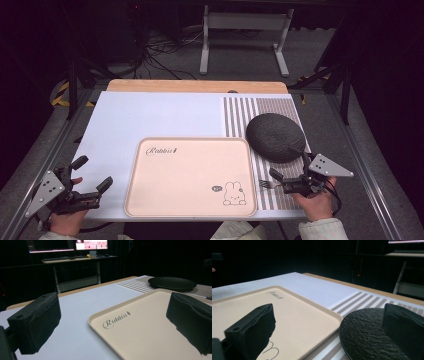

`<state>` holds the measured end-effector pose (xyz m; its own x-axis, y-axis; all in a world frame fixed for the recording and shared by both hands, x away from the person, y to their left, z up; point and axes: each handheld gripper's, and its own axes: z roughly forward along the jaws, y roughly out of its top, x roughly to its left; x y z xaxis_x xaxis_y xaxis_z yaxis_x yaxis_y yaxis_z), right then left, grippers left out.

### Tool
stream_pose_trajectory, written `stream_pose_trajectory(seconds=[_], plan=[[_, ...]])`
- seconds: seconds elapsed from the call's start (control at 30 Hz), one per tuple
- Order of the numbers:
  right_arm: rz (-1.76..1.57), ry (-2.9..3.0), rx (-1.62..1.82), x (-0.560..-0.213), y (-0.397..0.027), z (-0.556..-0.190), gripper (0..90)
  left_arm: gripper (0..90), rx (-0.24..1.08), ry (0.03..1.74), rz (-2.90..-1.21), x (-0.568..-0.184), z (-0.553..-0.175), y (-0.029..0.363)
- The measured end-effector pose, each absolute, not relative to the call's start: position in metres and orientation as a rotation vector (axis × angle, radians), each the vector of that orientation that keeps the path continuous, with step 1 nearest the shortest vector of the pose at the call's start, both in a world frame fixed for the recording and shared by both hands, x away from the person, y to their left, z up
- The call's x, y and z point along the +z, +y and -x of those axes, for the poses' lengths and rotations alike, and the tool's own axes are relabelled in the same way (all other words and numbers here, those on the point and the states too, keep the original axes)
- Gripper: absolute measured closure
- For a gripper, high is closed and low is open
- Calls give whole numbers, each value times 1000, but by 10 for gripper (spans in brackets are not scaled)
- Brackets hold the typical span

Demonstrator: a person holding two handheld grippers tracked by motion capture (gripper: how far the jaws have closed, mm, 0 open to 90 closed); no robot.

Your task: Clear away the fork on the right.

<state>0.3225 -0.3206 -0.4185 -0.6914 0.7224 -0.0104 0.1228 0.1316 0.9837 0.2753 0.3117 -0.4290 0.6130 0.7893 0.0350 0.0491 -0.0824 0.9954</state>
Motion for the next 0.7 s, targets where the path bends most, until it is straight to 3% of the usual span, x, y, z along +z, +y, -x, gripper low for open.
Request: stream_pose_trajectory(seconds=[0.7], plan=[[-808, 1931, 1451, -401, -321, -320, 27, 2, 712, 731, -1550, -429, -275, 311]])
